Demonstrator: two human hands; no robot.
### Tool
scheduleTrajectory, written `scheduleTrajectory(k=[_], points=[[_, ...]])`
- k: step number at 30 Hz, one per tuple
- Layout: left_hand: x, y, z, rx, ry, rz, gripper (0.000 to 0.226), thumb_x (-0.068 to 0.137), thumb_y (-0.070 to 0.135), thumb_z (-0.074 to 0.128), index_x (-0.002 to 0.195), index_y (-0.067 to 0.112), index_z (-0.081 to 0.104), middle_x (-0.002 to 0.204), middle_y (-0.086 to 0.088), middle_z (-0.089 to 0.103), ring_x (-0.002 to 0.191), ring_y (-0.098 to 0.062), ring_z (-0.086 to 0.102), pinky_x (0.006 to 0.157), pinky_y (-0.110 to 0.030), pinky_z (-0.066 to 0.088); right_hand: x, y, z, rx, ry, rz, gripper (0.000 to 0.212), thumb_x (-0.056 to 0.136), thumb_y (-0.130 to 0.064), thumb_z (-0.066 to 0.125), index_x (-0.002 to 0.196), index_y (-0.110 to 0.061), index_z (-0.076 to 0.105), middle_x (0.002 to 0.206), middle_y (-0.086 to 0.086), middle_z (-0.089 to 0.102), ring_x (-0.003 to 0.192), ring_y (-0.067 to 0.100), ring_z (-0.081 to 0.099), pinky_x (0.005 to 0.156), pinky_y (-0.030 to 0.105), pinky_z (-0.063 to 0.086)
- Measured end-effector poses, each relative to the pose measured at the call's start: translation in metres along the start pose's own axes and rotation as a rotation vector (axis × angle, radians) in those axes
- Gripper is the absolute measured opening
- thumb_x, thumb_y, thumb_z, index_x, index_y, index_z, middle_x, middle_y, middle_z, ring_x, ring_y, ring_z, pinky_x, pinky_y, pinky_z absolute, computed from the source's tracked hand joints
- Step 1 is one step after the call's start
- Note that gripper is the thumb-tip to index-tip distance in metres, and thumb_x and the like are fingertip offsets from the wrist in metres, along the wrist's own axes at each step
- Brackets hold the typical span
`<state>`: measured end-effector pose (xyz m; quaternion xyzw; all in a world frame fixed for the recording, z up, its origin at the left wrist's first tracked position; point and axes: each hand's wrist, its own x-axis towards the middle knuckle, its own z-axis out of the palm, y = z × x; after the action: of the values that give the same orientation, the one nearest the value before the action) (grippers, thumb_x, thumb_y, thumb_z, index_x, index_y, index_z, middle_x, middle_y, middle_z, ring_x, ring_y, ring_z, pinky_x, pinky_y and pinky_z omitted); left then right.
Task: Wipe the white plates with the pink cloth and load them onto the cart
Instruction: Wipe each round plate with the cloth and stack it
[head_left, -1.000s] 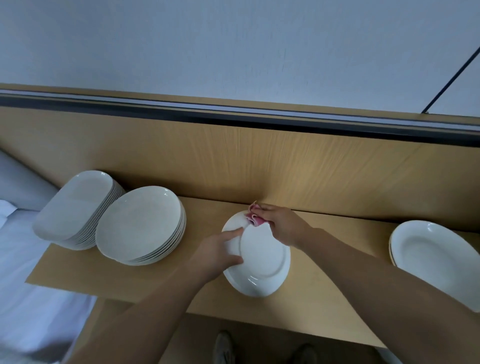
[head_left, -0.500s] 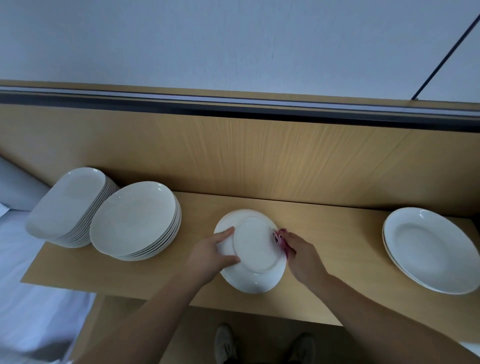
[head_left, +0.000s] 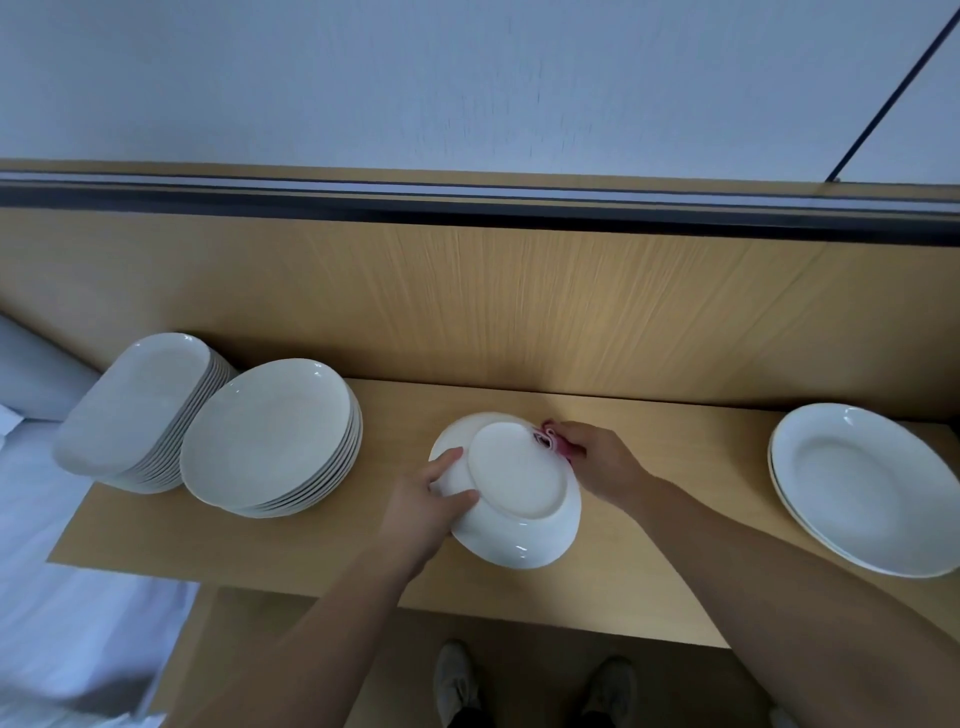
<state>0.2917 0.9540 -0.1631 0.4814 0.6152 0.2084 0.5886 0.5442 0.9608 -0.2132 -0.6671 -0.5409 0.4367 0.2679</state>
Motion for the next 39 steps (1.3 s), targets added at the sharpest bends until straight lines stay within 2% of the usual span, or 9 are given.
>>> scheduleTrajectory(k=[5,10,14,20,26,32,34,36,39], points=[[-0.005,-0.006,0.005,-0.035,0.034,-0.015,0.057,0.083,0.021,0.071,0.134,0.038,0.053,0.130,0.000,0.048,0.119,-0.026,0.049,0.098,-0.049,0.050,-0.043,0.001,0.016,0.125,0.194,0.033,0.025,0.097,-0.006,0.053,0.106,-0.020,0.072,0.098,-0.014,0.068,0.091,-0.002,0.058,0.079,-0.001,0.035],[-0.012,-0.013,0.018,-0.039,0.065,0.022,0.056,0.084,0.022,0.070,0.135,0.038,0.051,0.130,0.001,0.053,0.117,-0.022,0.051,0.097,-0.044,0.050,-0.084,0.007,0.038,0.335,0.302,0.116,0.025,0.101,-0.009,0.045,0.097,-0.020,0.067,0.094,0.000,0.066,0.083,-0.008,0.059,0.073,0.002,0.039],[-0.020,-0.017,0.032,-0.010,0.061,0.062,0.050,0.092,0.021,0.061,0.138,0.035,0.047,0.125,0.002,0.052,0.111,-0.016,0.050,0.088,-0.027,0.047,-0.067,0.018,0.022,0.106,0.278,0.063,0.027,0.099,-0.005,0.048,0.115,-0.012,0.068,0.102,-0.004,0.066,0.095,0.001,0.057,0.081,-0.001,0.035],[-0.010,-0.015,0.026,-0.152,-0.032,-0.036,0.056,0.088,0.009,0.063,0.130,0.043,0.047,0.132,0.001,0.042,0.118,-0.027,0.048,0.091,-0.047,0.054,-0.032,0.017,-0.006,-0.020,0.161,-0.010,0.028,0.098,-0.005,0.049,0.117,-0.013,0.068,0.109,-0.004,0.065,0.104,0.011,0.056,0.083,-0.001,0.033],[-0.002,-0.015,0.025,-0.238,-0.046,-0.035,0.056,0.090,0.008,0.063,0.134,0.039,0.048,0.133,0.001,0.047,0.121,-0.026,0.047,0.094,-0.048,0.052,-0.024,0.014,-0.006,0.055,0.135,0.056,0.025,0.099,-0.012,0.051,0.115,-0.017,0.069,0.105,-0.010,0.067,0.104,0.008,0.057,0.082,-0.001,0.034],[-0.008,-0.016,0.038,-0.275,0.046,-0.033,0.056,0.089,0.006,0.063,0.137,0.032,0.049,0.122,0.003,0.051,0.115,-0.024,0.051,0.093,-0.043,0.054,-0.063,-0.001,0.015,0.159,0.317,0.121,0.027,0.100,-0.019,0.051,0.123,-0.017,0.065,0.103,-0.019,0.063,0.096,-0.009,0.055,0.080,-0.006,0.032],[-0.012,-0.018,0.043,-0.275,0.069,-0.043,0.055,0.089,0.006,0.063,0.135,0.034,0.050,0.122,0.002,0.052,0.112,-0.023,0.053,0.093,-0.045,0.054,-0.083,0.000,0.031,0.127,0.352,0.105,0.031,0.100,-0.019,0.052,0.129,-0.015,0.061,0.120,-0.013,0.063,0.104,-0.012,0.055,0.087,-0.002,0.035],[-0.017,-0.020,0.049,-0.276,0.070,-0.016,0.056,0.089,0.007,0.062,0.134,0.036,0.049,0.123,0.002,0.053,0.110,-0.020,0.054,0.090,-0.042,0.055,-0.101,0.006,0.046,0.043,0.345,0.086,0.038,0.100,-0.015,0.050,0.138,-0.014,0.052,0.138,-0.010,0.050,0.124,-0.002,0.046,0.107,0.014,0.033],[-0.026,-0.023,0.054,-0.171,0.067,0.069,0.052,0.091,0.012,0.060,0.134,0.038,0.045,0.121,0.008,0.054,0.109,-0.014,0.053,0.087,-0.026,0.053,-0.106,0.019,0.049,-0.080,0.295,0.049,0.044,0.100,-0.009,0.047,0.143,-0.014,0.043,0.149,-0.003,0.038,0.140,0.015,0.032,0.118,0.031,0.022]])
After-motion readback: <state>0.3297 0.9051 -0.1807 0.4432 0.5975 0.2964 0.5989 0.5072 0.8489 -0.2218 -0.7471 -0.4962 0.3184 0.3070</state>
